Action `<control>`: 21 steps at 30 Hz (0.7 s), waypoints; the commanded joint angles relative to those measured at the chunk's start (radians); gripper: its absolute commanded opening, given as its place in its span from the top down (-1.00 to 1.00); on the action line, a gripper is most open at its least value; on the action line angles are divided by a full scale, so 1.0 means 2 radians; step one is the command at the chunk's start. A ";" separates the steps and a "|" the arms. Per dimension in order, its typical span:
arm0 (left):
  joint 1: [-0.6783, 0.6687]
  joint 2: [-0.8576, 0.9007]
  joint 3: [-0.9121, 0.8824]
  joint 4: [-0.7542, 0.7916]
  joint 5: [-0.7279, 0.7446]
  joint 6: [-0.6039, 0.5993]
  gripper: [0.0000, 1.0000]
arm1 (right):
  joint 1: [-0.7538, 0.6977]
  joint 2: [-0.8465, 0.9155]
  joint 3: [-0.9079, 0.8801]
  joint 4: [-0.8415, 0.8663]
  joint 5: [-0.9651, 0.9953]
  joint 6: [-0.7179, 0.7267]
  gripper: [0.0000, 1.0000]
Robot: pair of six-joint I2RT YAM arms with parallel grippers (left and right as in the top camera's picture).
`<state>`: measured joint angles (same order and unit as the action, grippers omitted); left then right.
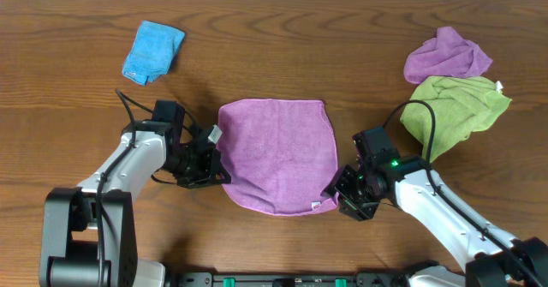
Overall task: Fold the cloth
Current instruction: 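Hold the left corner and adjust the right gripper along the cloth's right edge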
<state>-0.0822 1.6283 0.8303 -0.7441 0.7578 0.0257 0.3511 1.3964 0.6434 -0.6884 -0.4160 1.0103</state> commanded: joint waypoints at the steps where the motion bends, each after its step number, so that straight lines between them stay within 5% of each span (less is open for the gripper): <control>1: 0.002 -0.006 -0.002 -0.002 -0.003 -0.002 0.88 | 0.001 -0.001 -0.005 0.006 0.014 0.007 -0.08; 9: 0.002 -0.006 -0.002 -0.002 -0.003 -0.002 0.88 | 0.002 0.006 -0.018 0.025 0.008 0.015 0.08; 21: 0.002 -0.006 -0.002 -0.002 -0.003 -0.002 0.88 | 0.002 0.008 -0.019 0.025 -0.004 0.015 0.57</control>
<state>-0.0818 1.6283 0.8303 -0.7441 0.7578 0.0257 0.3511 1.4006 0.6121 -0.6380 -0.4084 1.0386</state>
